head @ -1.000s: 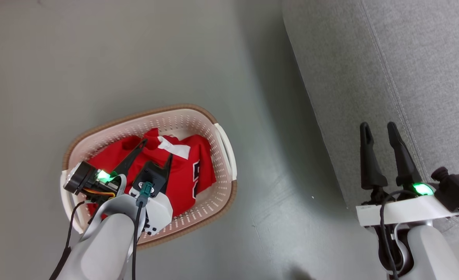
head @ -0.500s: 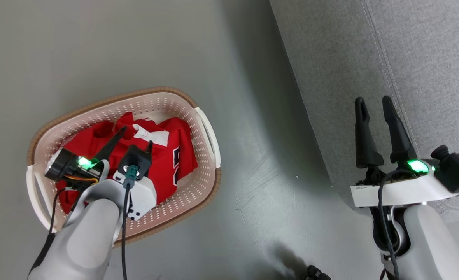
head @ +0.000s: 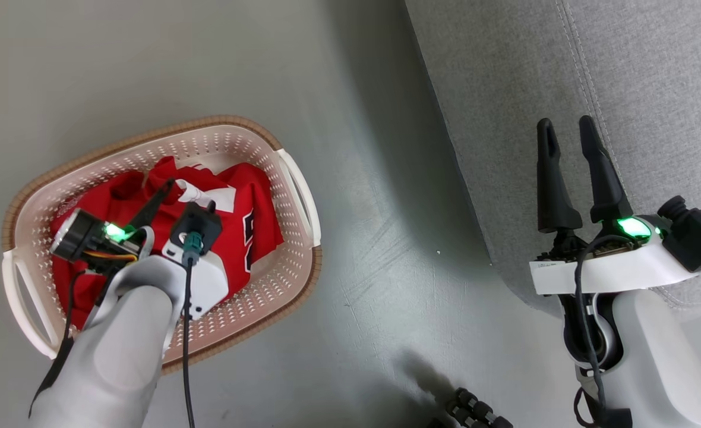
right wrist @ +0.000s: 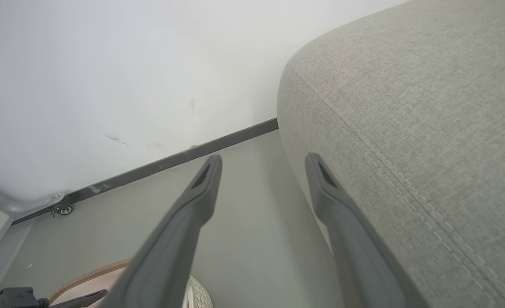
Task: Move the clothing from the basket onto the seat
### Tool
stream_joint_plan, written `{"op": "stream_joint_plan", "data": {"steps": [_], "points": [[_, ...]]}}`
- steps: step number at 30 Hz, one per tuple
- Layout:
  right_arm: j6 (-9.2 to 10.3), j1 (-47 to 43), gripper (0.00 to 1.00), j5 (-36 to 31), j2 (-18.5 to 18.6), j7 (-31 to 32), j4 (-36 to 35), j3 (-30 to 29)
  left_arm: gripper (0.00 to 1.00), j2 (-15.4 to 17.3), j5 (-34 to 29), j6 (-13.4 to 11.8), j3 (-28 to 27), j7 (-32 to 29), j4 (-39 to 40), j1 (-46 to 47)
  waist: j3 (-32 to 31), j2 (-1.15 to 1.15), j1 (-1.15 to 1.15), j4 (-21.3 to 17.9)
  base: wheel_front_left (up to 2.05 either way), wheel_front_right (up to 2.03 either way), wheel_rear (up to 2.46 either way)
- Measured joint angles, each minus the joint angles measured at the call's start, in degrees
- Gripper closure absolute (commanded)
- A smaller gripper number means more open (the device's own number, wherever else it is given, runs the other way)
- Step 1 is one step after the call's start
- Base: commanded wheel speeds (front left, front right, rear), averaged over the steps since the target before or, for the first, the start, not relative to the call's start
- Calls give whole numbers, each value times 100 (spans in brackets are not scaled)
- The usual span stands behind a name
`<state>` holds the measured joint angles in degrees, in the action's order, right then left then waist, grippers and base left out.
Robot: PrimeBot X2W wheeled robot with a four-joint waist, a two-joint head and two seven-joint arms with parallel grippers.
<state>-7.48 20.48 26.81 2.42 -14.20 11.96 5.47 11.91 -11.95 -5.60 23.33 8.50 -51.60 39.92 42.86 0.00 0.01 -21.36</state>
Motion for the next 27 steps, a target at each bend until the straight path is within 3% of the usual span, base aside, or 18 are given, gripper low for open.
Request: {"op": "stream_joint_plan", "data": {"steps": [11, 13, 14, 15, 16, 27], "points": [[0, 93, 0, 102, 0, 0, 14, 36, 0, -45, -94, -120, 42, -246, -307, 144, 127, 0, 0, -104, 0, 0, 0], [0, 97, 0, 103, 0, 0, 14, 35, 57, -51, -94, -118, 54, -245, -324, 149, 139, 0, 0, -118, 0, 0, 0], [0, 98, 0, 103, 0, 0, 15, 33, 70, -57, -97, -108, 73, -243, -331, 155, 142, 0, 0, -122, 0, 0, 0], [0, 99, 0, 103, 0, 0, 22, 31, 91, -70, -98, -94, 94, -240, -336, 160, 142, 0, 0, -123, 0, 0, 0], [0, 99, 0, 103, 0, 0, 29, 29, 100, -90, -98, -94, 107, -223, -338, 163, 141, 0, 0, -124, 0, 0, 0], [0, 213, 0, 103, 0, 0, 101, -96, 100, -174, -96, -93, 158, 85, -386, 179, 60, 0, 0, -74, 0, 0, 0]]}}
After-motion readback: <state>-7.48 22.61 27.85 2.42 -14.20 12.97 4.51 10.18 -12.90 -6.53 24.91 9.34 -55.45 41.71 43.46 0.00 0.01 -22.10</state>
